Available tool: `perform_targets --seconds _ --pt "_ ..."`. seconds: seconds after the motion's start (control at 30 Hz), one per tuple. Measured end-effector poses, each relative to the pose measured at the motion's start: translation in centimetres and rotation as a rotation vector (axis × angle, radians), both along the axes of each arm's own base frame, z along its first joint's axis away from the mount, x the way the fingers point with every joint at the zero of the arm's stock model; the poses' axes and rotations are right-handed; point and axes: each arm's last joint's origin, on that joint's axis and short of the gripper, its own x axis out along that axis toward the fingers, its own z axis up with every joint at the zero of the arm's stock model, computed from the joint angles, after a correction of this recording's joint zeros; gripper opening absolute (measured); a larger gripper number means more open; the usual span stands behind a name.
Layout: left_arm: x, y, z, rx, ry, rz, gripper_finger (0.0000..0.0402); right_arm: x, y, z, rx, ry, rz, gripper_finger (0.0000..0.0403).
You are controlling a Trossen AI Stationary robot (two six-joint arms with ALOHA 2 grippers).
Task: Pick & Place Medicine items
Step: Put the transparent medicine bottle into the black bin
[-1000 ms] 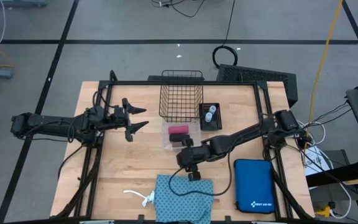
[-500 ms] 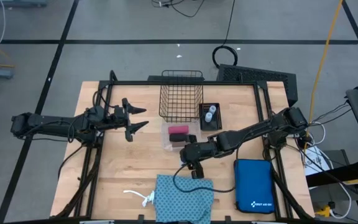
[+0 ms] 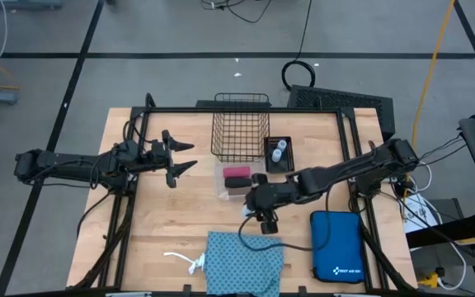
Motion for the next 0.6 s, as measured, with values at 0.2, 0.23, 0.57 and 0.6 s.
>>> perform_targets --seconds 0.2,0.23,0.57,0.6 --pt "0.0 0.0 0.0 0.000 0.000 0.000 0.0269 -0.7 -0.2 0.9 0.012 -0.009 -0.008 0.0153" --pt "0.0 0.0 0.0 0.000 -0.001 0.000 0.0269 -0.9 -0.3 1.1 0.012 -0.007 -0.008 0.0153" --pt "0.0 0.0 0.0 0.000 -0.001 0.000 0.0269 -2.5 -0.7 2.6 0.045 0.006 -0.049 0.0153" --pt "0.0 0.0 0.0 0.000 -0.001 0.000 0.0269 -2.6 -0.8 2.7 0.051 0.013 -0.059 0.0153"
